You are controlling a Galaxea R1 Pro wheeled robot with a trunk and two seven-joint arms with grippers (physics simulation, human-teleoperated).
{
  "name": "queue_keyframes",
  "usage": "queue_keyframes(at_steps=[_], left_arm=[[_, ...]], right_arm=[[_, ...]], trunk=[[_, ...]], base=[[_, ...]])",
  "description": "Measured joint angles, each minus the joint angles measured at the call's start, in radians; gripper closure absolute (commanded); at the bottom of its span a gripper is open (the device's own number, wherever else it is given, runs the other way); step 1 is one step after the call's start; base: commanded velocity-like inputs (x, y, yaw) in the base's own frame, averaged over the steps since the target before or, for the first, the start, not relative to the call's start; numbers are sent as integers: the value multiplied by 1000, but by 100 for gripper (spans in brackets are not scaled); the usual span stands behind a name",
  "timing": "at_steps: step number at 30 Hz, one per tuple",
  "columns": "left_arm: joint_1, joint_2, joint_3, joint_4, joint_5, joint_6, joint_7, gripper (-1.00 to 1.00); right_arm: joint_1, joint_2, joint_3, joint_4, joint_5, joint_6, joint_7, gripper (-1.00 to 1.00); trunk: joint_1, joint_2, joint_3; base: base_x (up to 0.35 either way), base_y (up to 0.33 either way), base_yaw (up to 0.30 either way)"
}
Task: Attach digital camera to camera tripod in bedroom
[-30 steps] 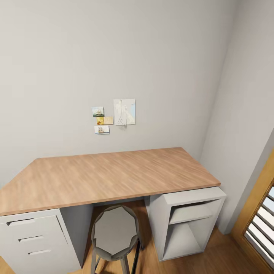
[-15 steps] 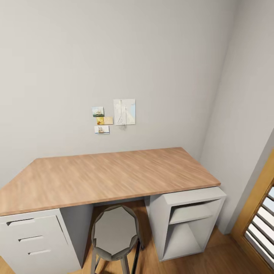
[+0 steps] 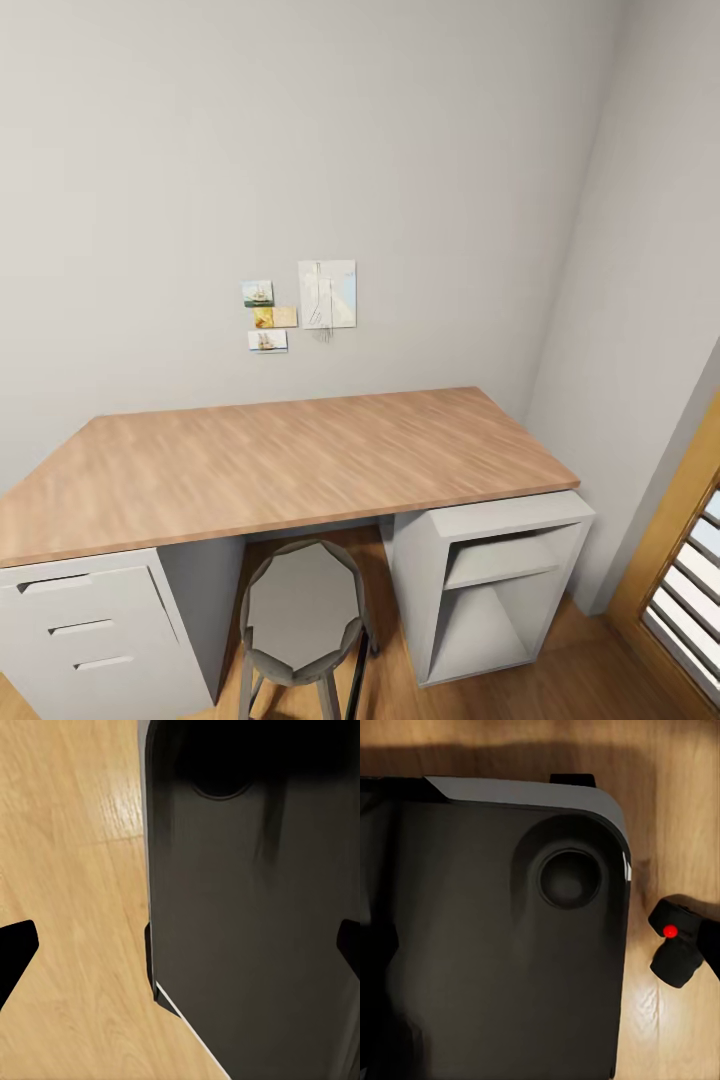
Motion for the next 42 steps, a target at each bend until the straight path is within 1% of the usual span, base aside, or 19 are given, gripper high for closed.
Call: queue_keyframes(at_steps=[26, 35, 42], left_arm=[[-4, 2, 0, -17, 0, -1, 0, -100], [-4, 2, 0, -20, 0, -1, -1, -100], [-7, 2, 1, -21, 4, -1, 0, -100]], right_arm=[[-1, -2, -1, -1, 2, -3, -1, -100], [-1, -2, -1, -2, 2, -4, -1, -100], [-2, -4, 0, -3, 2, -4, -1, -100]], trunk=[[0, 0, 0], [0, 0, 0], [0, 0, 0]], base=[[0, 4, 0], [-35, 198, 0], [-166, 227, 0]])
